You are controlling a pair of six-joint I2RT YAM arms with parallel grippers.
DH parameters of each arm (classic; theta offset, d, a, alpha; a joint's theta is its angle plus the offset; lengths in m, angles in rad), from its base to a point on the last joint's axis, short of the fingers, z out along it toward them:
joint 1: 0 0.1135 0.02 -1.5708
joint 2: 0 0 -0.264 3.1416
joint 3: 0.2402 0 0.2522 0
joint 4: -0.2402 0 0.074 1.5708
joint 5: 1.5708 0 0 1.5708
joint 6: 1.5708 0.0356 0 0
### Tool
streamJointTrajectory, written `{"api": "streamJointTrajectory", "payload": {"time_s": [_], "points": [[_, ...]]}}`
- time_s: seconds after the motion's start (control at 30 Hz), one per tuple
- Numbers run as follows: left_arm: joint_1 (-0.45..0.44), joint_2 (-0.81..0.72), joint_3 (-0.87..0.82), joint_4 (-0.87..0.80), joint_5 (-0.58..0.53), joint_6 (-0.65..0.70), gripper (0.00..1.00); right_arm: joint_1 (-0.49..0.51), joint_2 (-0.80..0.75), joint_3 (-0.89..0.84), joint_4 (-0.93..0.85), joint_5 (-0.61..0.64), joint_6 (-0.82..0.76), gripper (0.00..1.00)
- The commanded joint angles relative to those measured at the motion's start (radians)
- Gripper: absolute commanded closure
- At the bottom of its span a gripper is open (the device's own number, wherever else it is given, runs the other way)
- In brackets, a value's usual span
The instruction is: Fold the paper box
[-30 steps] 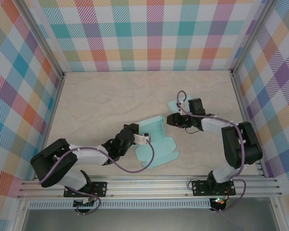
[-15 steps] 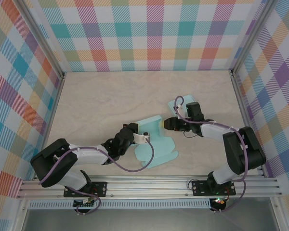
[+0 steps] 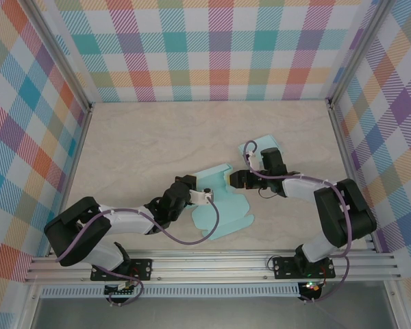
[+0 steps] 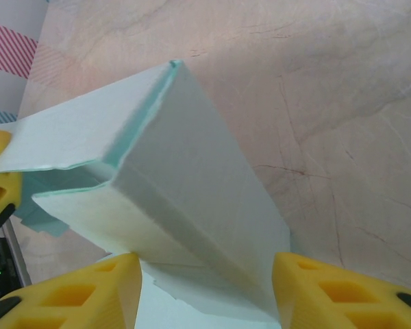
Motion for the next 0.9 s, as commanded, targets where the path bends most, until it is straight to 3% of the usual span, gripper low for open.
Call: {"api": "streamJointTrajectory", "payload": {"time_s": [0.0,0.43,0.87], "points": [[0.006,0.008,0.015,-0.002,0.008,0.016,1.0,0.02,0.037,0.03,0.036,0.047,-0.039,0.46],[0.006,0.012,-0.006,0.085,0.016,0.042,1.0,0.082,0.002,-0.039,0.166,0.237,-0.082,0.44],[0.005,0.084,0.012,0.145,0.048,0.106,1.0,0.085,0.06,-0.06,0.382,0.252,-0.139,0.44]]}}
